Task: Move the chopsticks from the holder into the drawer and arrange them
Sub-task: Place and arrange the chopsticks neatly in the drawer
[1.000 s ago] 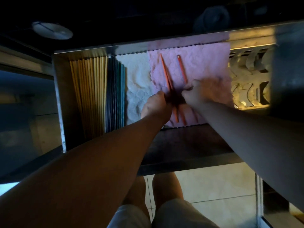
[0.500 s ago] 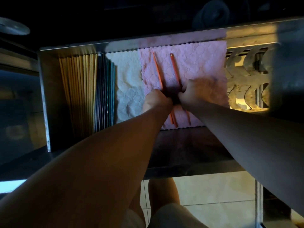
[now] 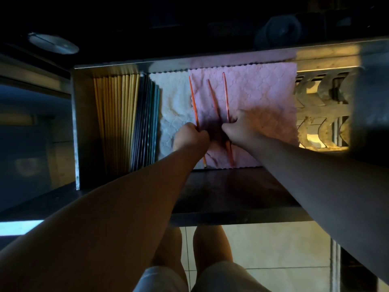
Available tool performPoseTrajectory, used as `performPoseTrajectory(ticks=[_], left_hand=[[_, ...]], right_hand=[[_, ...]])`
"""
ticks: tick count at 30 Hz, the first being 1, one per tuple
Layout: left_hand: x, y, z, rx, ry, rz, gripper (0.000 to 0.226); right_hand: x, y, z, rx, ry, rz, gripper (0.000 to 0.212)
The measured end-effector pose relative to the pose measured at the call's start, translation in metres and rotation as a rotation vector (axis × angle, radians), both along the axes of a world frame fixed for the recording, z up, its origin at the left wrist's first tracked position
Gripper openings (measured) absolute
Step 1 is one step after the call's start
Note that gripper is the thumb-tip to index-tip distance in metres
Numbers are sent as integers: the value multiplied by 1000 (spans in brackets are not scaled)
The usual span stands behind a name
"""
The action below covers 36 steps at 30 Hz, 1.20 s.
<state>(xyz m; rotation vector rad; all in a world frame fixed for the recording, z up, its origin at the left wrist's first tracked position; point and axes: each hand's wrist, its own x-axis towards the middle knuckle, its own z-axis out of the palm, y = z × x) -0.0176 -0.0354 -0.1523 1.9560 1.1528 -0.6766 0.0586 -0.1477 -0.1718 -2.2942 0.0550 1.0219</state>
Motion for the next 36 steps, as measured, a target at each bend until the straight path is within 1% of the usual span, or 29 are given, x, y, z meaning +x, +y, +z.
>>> performPoseTrajectory(ticks=[2, 5, 8, 9, 11, 12, 14, 16, 19, 22, 25, 27, 29, 32, 36], left_hand=[[-7, 10, 2, 8, -10, -5, 19], [-16, 24, 3, 17, -15, -2, 17], [-24, 35, 0, 20, -34, 13, 16], [-26, 39, -1, 27, -37, 14, 16], [-29, 45, -1, 40, -49, 7, 14], [-31, 48, -2, 41, -56, 3, 14], [-34, 54, -2, 40, -71, 6, 17], [-38, 60, -1, 31, -81, 7, 19], [-44, 74, 2, 54, -85, -23, 14], [-50, 92, 4, 64, -74, -37, 12], [-58, 112, 5, 86, -49, -43, 9], [-63, 126, 5, 86, -44, -49, 13], [-68, 137, 3, 77, -41, -54, 17], [-76, 150, -2, 45, -39, -50, 20], [-83, 157, -8, 13, -52, -51, 21]], right_hand=[[-2, 3, -5, -19, -17, 34, 26], [-5, 8, -16, -18, -37, 24, 29], [-7, 15, -19, -26, -29, 29, 24], [-7, 18, -22, -39, -42, 38, 25], [-6, 21, -26, -82, -50, 48, 36], [-6, 23, -27, -113, -54, 50, 32], [-6, 28, -22, -157, -73, 74, 16], [-9, 36, -17, -112, -60, 79, 19], [-20, 56, -9, -12, -3, 88, 15], [-30, 81, -8, 8, 34, 78, 18], [-42, 107, -12, 33, 141, 39, 9], [-50, 120, -13, 21, 188, 90, 6], [-55, 130, -13, -28, 168, 165, 14], [-60, 139, -12, -44, 141, 93, 17], [-67, 147, -11, -20, 110, 75, 22]])
